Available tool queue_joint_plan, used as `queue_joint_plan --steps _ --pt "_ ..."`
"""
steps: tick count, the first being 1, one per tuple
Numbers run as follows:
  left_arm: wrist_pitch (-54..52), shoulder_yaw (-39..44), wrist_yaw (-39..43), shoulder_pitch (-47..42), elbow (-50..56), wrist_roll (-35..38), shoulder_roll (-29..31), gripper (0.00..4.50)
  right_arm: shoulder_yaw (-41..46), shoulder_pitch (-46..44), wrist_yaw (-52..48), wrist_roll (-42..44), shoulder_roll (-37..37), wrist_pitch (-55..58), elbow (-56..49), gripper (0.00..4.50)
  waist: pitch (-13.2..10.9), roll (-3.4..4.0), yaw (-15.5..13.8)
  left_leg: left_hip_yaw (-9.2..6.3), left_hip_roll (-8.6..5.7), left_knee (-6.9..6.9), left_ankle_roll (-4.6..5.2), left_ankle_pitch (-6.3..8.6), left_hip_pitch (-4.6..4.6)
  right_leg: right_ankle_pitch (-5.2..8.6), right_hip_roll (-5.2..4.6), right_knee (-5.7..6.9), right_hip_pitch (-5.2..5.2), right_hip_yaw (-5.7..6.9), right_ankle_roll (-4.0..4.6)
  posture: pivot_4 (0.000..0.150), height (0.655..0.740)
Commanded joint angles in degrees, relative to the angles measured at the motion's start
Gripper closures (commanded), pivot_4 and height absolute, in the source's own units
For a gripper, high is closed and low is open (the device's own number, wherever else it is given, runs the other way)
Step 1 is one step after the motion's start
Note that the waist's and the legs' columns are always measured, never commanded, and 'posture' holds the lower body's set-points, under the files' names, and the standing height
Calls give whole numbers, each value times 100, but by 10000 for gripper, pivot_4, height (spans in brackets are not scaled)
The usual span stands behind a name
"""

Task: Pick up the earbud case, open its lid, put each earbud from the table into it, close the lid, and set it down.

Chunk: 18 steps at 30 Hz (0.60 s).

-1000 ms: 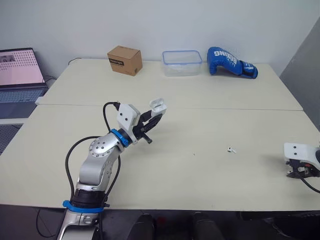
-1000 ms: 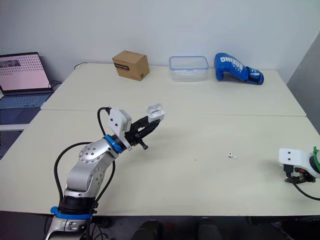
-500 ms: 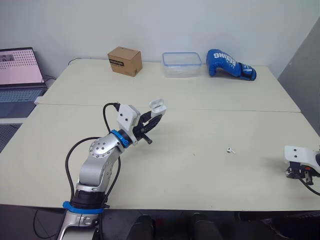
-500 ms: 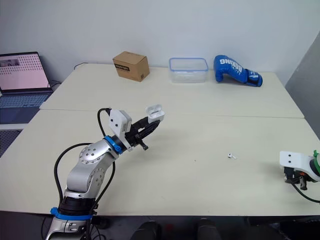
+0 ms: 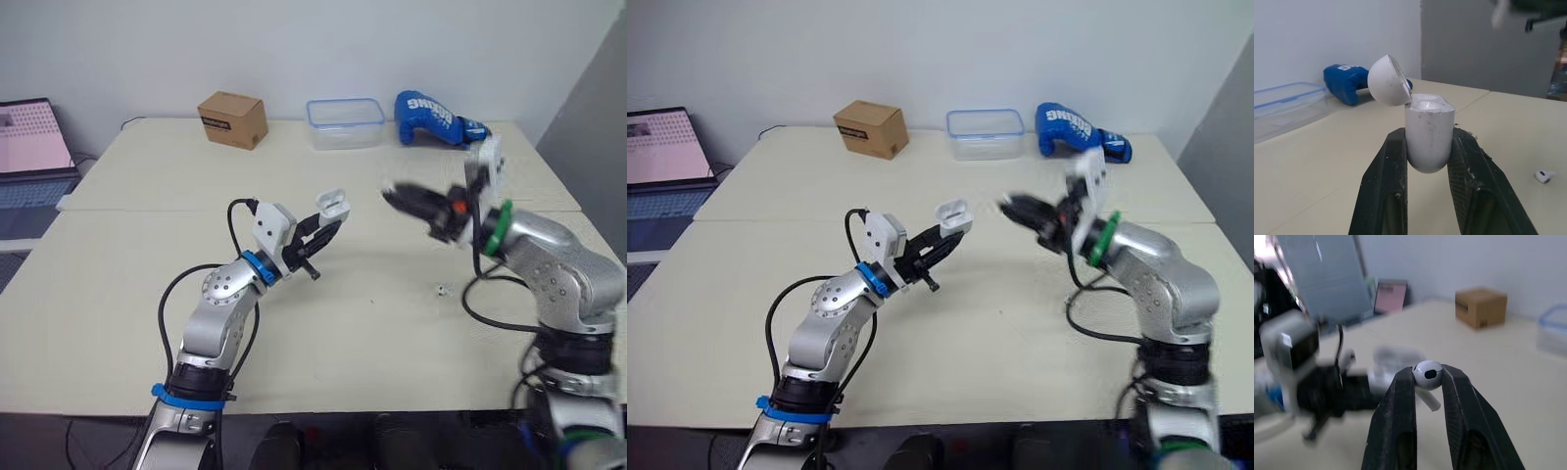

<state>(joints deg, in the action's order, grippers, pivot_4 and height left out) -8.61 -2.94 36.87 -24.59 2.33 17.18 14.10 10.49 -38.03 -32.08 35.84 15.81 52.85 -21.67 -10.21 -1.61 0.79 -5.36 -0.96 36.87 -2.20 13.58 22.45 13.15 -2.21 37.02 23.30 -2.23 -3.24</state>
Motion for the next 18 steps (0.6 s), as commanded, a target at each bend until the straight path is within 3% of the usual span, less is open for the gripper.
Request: queue_joint_plan --steps 1,6,18 --pt "224 68 -124 -352 -38 -16 -132 37609 -145 105 948 25 -605 7 -366 41339 0 1 -60 -2 -6 5 -2 1 12 0 -5 0 9 1 0 1500 7400" --pt "287 55 -204 -643 -225 -62 -242 37609 -467 95 1366 -136 -1043 -263 -241 41339 0 1 -57 16 -38 10 -2 0 29 -5 -39 1 26 -11 -8 1500 7400" --pt "265 -30 -159 -564 -95 -89 -273 37609 -809 123 1436 -281 -1143 -798 192 41339 0 3 99 13 -19 5 0 0 20 -4 -17 8 26 -11 -7 1500 7400"
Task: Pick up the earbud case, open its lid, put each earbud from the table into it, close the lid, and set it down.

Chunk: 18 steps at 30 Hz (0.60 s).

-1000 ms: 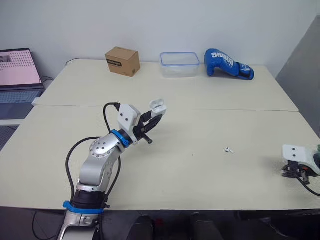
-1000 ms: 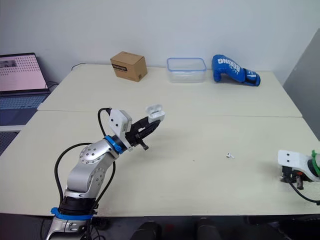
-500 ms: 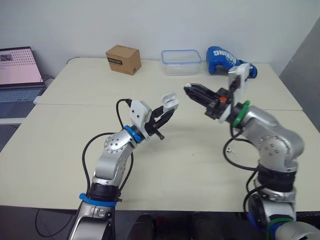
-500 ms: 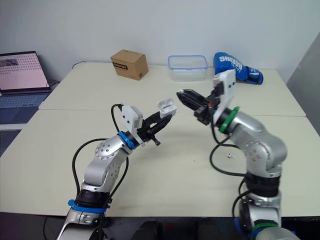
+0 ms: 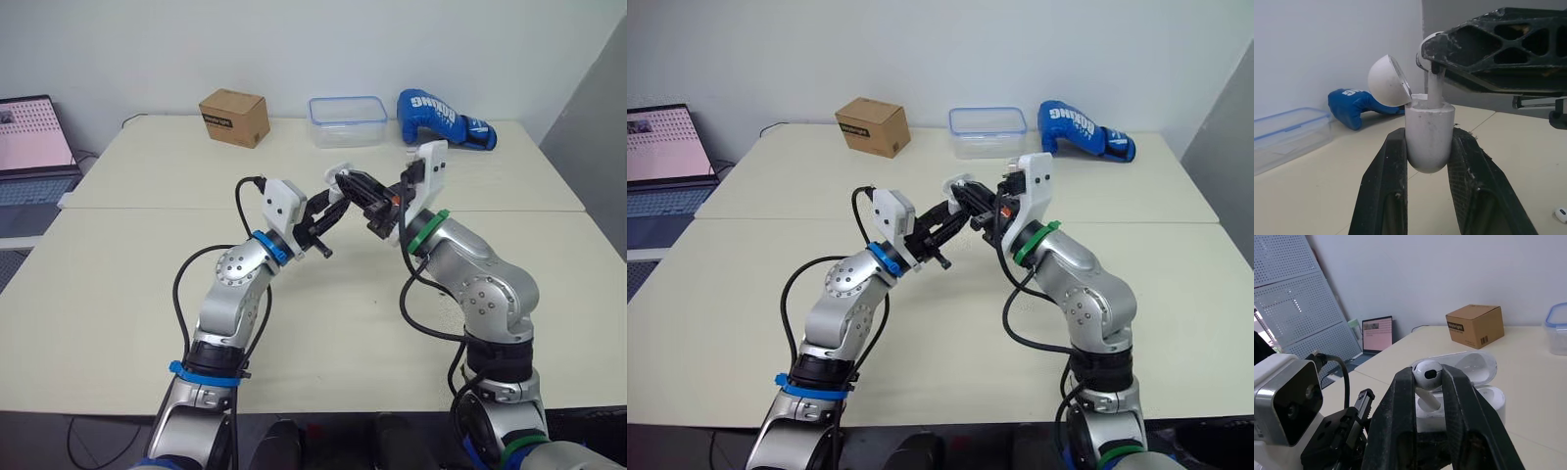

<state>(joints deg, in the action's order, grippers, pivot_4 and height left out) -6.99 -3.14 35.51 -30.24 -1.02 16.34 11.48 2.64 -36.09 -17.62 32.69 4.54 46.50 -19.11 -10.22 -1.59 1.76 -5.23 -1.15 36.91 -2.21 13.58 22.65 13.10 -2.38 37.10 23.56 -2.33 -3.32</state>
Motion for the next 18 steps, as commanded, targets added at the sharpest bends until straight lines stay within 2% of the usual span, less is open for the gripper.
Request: queue_joint_plan --steps 1,16,18 --pt "96 -18 -30 13 265 -7 -16 37609 -44 -64 -13 33 -12 -170 -47 41339 0 0 4 -1 1 0 0 0 0 0 1 0 0 0 0 1500 7400" --pt "90 -53 -47 38 363 -18 -25 37609 -266 93 2 -17 122 -116 171 41339 0 1 5 -2 1 -1 0 0 0 0 2 -2 0 -1 0 1500 7400" --pt "89 -61 -45 29 375 -19 -27 37609 -292 104 6 -94 176 -149 198 33792 0 1 4 -2 1 -1 0 0 0 1 2 -2 0 -1 0 1500 7400"
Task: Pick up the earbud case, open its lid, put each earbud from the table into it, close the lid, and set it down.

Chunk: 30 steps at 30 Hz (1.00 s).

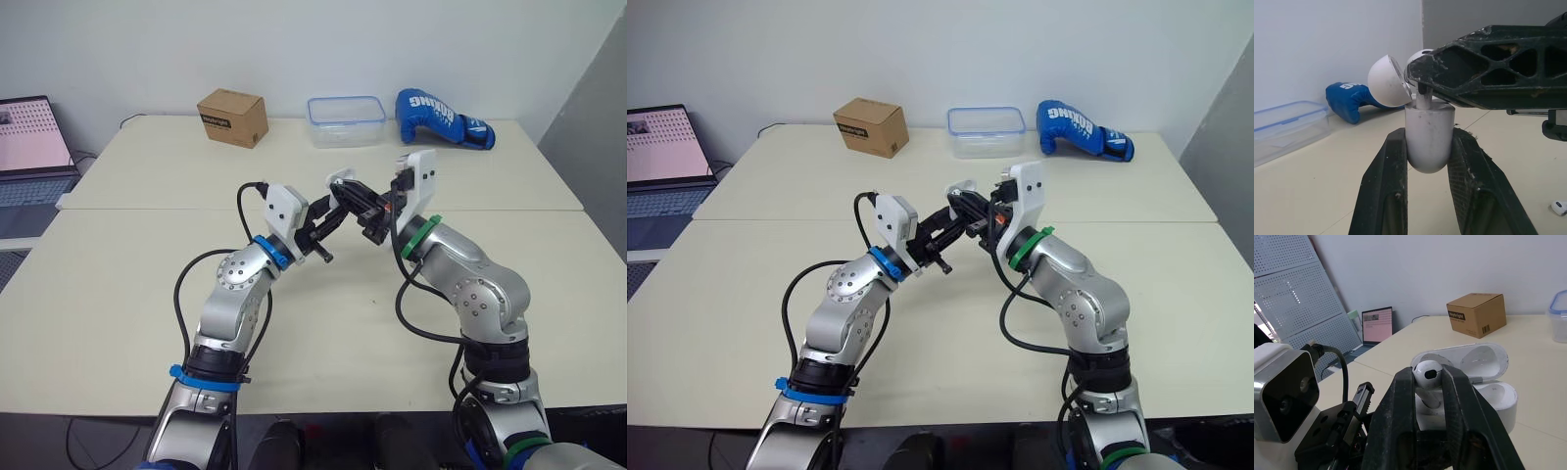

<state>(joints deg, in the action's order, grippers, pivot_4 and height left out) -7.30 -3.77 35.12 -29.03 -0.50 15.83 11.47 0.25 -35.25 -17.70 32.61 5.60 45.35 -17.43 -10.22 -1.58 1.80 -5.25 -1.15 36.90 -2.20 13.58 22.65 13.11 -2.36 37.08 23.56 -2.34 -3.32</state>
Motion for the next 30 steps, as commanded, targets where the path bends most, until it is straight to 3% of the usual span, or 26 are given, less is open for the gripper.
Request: queue_joint_plan --steps 1,6,30 --pt "115 -3 -4 -93 334 35 -28 37609 -57 29 27 -111 88 -46 37 31057 0 0 0 0 0 0 0 0 0 0 0 0 0 0 0 1500 7400" --pt "102 -40 1 -87 368 48 -50 37609 -17 38 85 -121 104 -72 55 13398 0 0 0 0 0 0 0 0 0 0 0 -1 0 0 0 1500 7400" --pt "76 -101 112 61 381 74 -98 37609 392 -87 -7 361 341 35 -46 13398 -1 1 -2 0 0 -2 0 0 1 1 0 -4 0 0 0 1500 7400"
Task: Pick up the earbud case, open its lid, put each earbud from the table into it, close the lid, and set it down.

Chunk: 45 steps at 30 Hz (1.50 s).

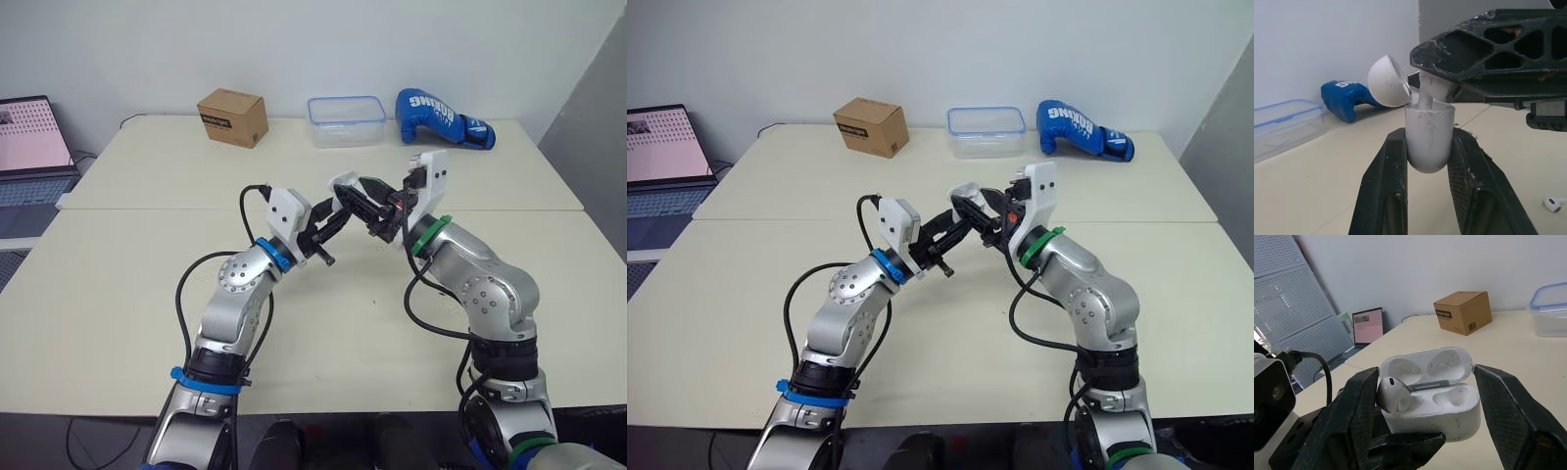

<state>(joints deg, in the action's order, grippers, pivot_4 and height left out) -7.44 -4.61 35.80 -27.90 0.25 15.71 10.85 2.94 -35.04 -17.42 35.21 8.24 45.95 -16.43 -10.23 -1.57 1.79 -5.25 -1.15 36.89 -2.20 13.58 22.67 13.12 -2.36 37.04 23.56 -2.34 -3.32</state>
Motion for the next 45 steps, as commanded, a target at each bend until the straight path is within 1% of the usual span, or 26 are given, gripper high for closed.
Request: queue_joint_plan --steps 1,7,19,24,29,33,34,36,39,40,42,45 --pt "89 -19 44 -52 305 86 -37 37609 126 -113 -38 100 94 -35 -132 13398 0 0 0 0 0 0 0 0 0 0 0 0 0 0 0 1500 7400" --pt "75 -35 38 -46 319 89 -53 37609 109 -125 -70 63 153 -114 -60 13398 0 0 0 0 0 -1 0 0 0 0 0 0 0 0 0 1500 7400" --pt "30 18 -5 24 296 93 -52 37609 317 -262 -17 340 134 -122 -30 13398 0 1 0 0 0 -1 0 0 1 0 0 -1 0 0 0 1500 7400" --pt "52 204 -45 33 128 29 168 37609 532 -419 -213 335 444 -145 188 13398 -1 2 0 0 1 -2 0 0 0 1 1 -2 0 0 0 1500 7400" --pt "33 327 -69 121 147 46 341 37609 601 -355 -572 325 1020 -13 253 13398 -2 3 -1 1 0 -3 0 0 3 1 0 -6 0 0 0 1500 7400" --pt "-9 398 -80 293 254 65 425 37609 653 -98 -956 287 1610 55 293 13398 -2 3 -9 0 0 -3 1 1 3 1 0 -8 -1 0 0 1500 7400" --pt "-32 407 -91 360 314 74 447 37609 623 20 -1134 270 1857 113 249 13398 -2 3 -10 1 0 -3 1 1 3 1 0 -8 -1 -1 0 1500 7400" --pt "-90 441 -109 483 432 92 503 37609 477 293 -1579 174 2456 220 160 13398 -3 3 -21 0 -1 -2 1 1 5 1 -1 -9 -1 0 0 1500 7400" --pt "-137 531 -85 677 554 119 652 37609 204 889 -2369 -31 3558 293 42 13398 -5 4 -32 0 -3 -2 1 1 9 2 -4 -15 -1 1 -1 1500 7400" --pt "-147 556 -76 734 586 130 698 37609 188 1087 -2487 -59 3813 328 8 13398 -5 4 -30 2 -2 -2 2 1 9 3 -4 -17 -1 1 -1 1500 7400" --pt "-197 603 -77 851 707 159 758 37609 302 1515 -2435 -72 4061 443 -173 13398 -5 4 -25 3 0 -3 3 2 7 10 -3 -16 -1 0 -9 1500 7400" --pt "-314 626 -130 1023 963 199 787 37609 593 2192 -2121 15 4011 604 -744 13398 -5 4 -12 12 10 -3 2 2 3 24 4 -15 -2 -5 -24 1500 7400"
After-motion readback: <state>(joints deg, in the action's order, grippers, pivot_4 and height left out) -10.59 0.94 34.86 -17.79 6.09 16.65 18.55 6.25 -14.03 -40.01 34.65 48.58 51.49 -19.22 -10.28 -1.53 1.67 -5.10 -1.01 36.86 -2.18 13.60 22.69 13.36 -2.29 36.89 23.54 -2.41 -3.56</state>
